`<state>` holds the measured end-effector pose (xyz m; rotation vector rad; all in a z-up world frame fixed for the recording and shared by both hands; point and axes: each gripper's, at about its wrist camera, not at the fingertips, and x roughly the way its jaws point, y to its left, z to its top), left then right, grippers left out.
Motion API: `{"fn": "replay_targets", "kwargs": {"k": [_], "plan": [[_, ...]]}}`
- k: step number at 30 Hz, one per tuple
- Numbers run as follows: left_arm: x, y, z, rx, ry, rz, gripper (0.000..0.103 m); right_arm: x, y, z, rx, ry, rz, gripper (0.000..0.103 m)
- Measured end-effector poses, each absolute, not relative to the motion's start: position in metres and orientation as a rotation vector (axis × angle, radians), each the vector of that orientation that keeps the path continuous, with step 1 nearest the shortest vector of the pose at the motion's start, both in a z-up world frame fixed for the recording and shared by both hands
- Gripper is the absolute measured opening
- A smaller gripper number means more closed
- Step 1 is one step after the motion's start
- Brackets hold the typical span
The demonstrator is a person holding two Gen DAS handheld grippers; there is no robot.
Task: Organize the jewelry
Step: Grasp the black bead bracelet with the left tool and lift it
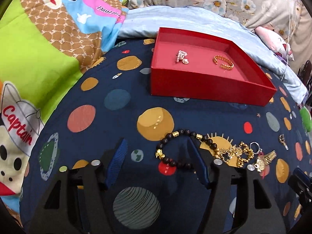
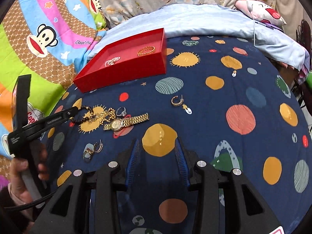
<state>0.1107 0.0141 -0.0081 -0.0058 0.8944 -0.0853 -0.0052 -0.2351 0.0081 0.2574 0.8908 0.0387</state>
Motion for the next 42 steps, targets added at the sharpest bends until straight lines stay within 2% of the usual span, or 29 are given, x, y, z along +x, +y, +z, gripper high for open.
{"fn": "replay_targets", "kwargs": {"k": [2, 5, 7, 8, 9, 13, 25, 36, 42], "plan": [[0.115, 0.011, -0.014, 0.014, 0.912, -0.084, 0.05, -0.005, -0.236, 0.008, 0.266, 0.887, 0.038, 0.038], [0.118, 0.009, -0.015, 0.032, 0.899, -0.081, 0.041, -0.003, -0.236, 0.007, 0.265, 0.887, 0.03, 0.038], [0.118, 0.009, -0.015, 0.036, 0.895, -0.08, 0.03, 0.0, -0.238, 0.006, 0.269, 0.889, 0.025, 0.039], [0.118, 0.009, -0.015, 0.035, 0.893, -0.083, 0.016, 0.002, -0.239, 0.006, 0.27, 0.89, 0.021, 0.039], [0.118, 0.009, -0.014, 0.035, 0.893, -0.084, 0.01, 0.005, -0.241, 0.005, 0.27, 0.891, 0.014, 0.039], [0.112, 0.017, -0.009, -0.018, 0.889, -0.097, 0.007, 0.013, -0.247, 0.004, 0.276, 0.886, -0.011, 0.039], [0.054, 0.034, 0.031, -0.132, 0.804, -0.181, 0.007, 0.014, -0.214, 0.003, 0.253, 0.891, 0.087, 0.039], [0.038, 0.037, -0.008, -0.145, 0.915, -0.178, 0.007, 0.013, -0.198, 0.002, 0.246, 0.898, 0.116, 0.039], [0.034, 0.035, -0.014, -0.109, 0.898, -0.159, 0.007, 0.014, -0.189, -0.003, 0.247, 0.912, 0.136, 0.039]]}}
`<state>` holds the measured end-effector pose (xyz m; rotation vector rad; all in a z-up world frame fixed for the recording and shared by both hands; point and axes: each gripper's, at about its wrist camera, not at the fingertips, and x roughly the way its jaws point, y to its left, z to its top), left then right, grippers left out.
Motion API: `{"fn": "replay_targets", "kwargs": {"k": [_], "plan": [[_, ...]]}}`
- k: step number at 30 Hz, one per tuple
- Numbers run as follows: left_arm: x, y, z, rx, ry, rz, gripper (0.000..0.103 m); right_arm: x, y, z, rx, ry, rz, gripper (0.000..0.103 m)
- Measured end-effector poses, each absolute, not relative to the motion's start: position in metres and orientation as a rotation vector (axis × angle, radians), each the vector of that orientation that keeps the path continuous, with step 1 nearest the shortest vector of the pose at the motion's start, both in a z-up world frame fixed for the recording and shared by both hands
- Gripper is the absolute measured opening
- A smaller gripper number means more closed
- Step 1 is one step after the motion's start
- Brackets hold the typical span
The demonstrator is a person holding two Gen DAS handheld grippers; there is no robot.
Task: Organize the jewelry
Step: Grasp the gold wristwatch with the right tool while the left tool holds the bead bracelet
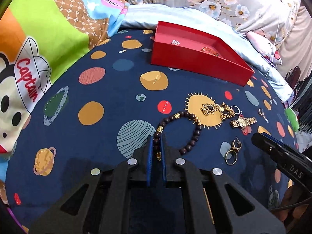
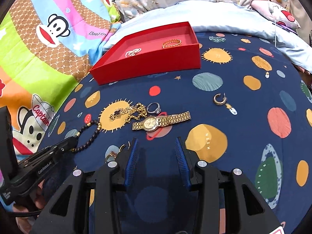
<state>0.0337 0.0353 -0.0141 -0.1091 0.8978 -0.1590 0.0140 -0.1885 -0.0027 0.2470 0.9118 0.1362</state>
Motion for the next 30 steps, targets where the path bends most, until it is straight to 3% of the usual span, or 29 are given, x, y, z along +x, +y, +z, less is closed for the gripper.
{"fn": "replay_targets", "kwargs": {"k": [30], "plan": [[0.035, 0.036, -0.014, -0.121, 0.888, -0.166, 0.007, 0.061, -0.176, -0.008, 0.262, 0.919, 0.124, 0.039]]}}
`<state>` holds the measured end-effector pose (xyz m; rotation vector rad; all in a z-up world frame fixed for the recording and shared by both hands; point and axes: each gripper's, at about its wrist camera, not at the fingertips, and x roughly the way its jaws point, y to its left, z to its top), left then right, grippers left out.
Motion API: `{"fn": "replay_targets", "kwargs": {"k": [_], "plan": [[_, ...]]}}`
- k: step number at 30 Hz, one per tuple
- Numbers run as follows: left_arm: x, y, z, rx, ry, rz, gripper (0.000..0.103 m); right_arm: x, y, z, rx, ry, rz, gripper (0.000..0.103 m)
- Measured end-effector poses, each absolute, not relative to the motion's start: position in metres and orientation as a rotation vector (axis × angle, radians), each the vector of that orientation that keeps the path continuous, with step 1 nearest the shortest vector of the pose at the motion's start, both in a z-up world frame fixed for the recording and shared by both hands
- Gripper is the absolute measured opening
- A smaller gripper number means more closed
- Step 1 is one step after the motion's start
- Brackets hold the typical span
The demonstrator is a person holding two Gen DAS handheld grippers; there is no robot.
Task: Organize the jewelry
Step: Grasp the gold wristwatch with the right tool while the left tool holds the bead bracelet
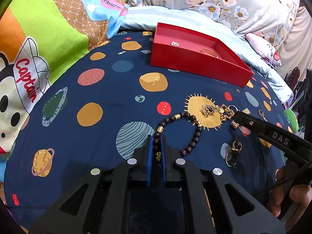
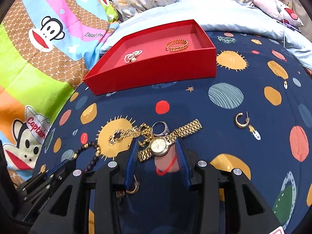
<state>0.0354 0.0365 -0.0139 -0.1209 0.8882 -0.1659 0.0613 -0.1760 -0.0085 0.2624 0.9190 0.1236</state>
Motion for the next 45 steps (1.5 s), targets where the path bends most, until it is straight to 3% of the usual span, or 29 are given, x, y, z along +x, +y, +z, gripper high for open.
{"fn": "replay_targets", "kwargs": {"k": [5, 10, 34, 45], "plan": [[0.036, 0.036, -0.014, -0.123, 0.888, -0.167, 0.008, 0.068, -0.167, -0.009, 0.195, 0.908, 0.081, 0.037], [0.036, 0.037, -0.014, -0.133, 0.888, -0.171, 0.008, 0.066, -0.168, -0.009, 0.142, 0.918, 0.061, 0.021], [0.036, 0.042, -0.012, -0.18, 0.899, -0.205, 0.007, 0.034, -0.198, -0.001, 0.205, 0.914, 0.053, 0.021], [0.036, 0.038, 0.047, -0.231, 0.824, -0.288, 0.007, 0.027, -0.208, 0.051, 0.221, 0.81, 0.081, 0.021]]}}
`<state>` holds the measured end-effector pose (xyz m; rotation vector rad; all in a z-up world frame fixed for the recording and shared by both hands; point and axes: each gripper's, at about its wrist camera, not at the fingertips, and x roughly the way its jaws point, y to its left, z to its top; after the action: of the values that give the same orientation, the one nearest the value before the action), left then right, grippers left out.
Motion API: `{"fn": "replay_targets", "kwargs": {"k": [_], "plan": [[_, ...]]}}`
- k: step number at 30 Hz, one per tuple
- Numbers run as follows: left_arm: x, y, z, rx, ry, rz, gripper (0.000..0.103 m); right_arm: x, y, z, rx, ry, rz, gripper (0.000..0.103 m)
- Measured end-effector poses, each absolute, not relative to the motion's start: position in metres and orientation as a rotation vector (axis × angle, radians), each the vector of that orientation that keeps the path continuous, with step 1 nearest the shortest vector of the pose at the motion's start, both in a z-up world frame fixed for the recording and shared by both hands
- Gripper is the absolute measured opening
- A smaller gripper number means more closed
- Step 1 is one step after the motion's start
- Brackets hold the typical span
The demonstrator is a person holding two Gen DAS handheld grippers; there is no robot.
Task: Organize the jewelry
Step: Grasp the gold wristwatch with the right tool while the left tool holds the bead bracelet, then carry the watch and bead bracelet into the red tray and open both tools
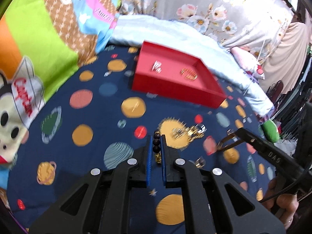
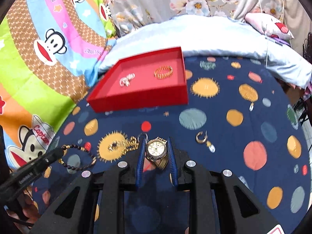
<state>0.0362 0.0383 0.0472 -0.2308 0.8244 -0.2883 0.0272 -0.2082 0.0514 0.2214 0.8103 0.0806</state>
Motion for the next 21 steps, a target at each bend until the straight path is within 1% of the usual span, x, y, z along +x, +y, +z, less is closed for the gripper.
{"fn": "replay_targets", "kwargs": {"k": [7, 14, 18, 21], "plan": [[0.047, 0.022, 0.107, -0.175, 0.698, -0.343, 0.007, 0.04, -0.21, 0.08, 0.185, 0.759, 0.111, 0.021], [0.092, 0.007, 0.161, -0.155, 0.568, -0.372, 0.007, 0.09, -0.217, 0.119, 0.172, 0.681, 0.137, 0.021], [0.134, -0.001, 0.175, -0.185, 0.532, -0.39, 0.007, 0.128, -0.214, 0.137, 0.13, 0.627, 0.129, 0.021], [0.169, -0.007, 0.165, -0.218, 0.551, -0.404, 0.007, 0.159, -0.212, 0.133, 0.121, 0.632, 0.126, 0.021]]}}
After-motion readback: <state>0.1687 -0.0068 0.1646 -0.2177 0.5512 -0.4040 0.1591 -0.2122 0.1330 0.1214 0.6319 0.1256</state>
